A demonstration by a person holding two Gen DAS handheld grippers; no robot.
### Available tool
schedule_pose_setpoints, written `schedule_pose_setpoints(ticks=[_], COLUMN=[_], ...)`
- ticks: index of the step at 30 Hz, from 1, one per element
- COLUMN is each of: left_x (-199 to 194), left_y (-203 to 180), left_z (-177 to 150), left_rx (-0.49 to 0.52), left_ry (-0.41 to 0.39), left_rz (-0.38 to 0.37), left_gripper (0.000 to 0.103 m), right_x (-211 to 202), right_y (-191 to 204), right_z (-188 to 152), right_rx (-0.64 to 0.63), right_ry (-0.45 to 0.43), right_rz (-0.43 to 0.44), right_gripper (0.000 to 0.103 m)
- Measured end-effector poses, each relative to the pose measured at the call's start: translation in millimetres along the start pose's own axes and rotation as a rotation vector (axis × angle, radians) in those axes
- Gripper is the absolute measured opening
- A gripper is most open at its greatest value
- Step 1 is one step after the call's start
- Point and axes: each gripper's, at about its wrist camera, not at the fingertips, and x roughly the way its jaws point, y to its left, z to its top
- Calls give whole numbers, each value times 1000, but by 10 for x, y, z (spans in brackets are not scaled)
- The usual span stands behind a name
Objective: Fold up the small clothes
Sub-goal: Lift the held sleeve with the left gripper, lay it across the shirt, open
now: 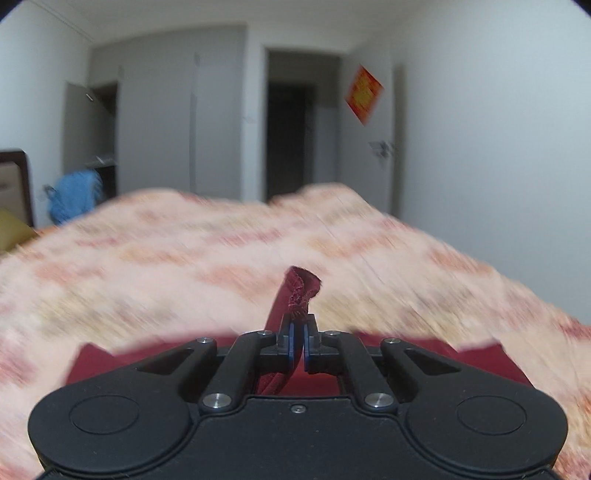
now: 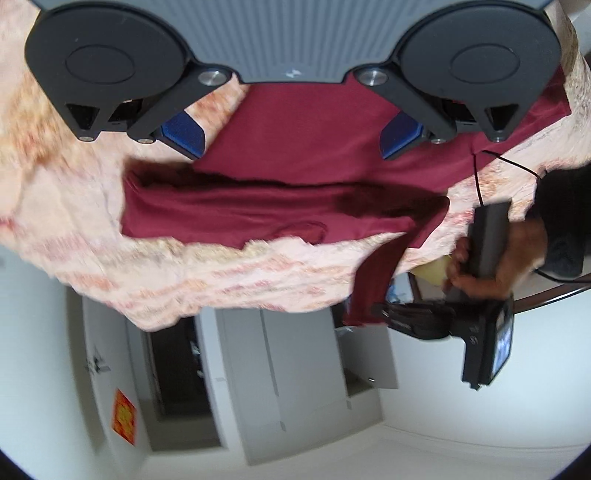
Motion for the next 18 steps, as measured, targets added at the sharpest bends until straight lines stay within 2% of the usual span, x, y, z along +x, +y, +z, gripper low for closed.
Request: schedule_pose_setpoints(ticks=[2,6,8,9,10,14,18], left_x=[95,203,176,151,102,-140,-372], left_y=[-111,-97,-22,32,80,316,695], left_z=[-229,-443,-391,-357,-309,14,306], left_rx=[-3,-8,-23,-36,-51,-70,-24], left_ry=[50,109,116,121,115,74,46], left_rz=[-33,-71,-84,-91,-93,-37,107], left_gripper=[6,27,47,65,76,89,98], right_x=[-34,-133,-152,-158,-153,-105,-74], right_y=[-66,-141,-152,-158,-152,-157,-96], right_z=[-51,-158,-207,-230,-245,-245,-213], right_rx=[23,34,31,36,44,82,76], right_ry=[15,38,46,50,54,61,64], right_rz=[-13,-13,-19,-20,-21,-22,-28], right_gripper=[103,103,103,103,103,103,103])
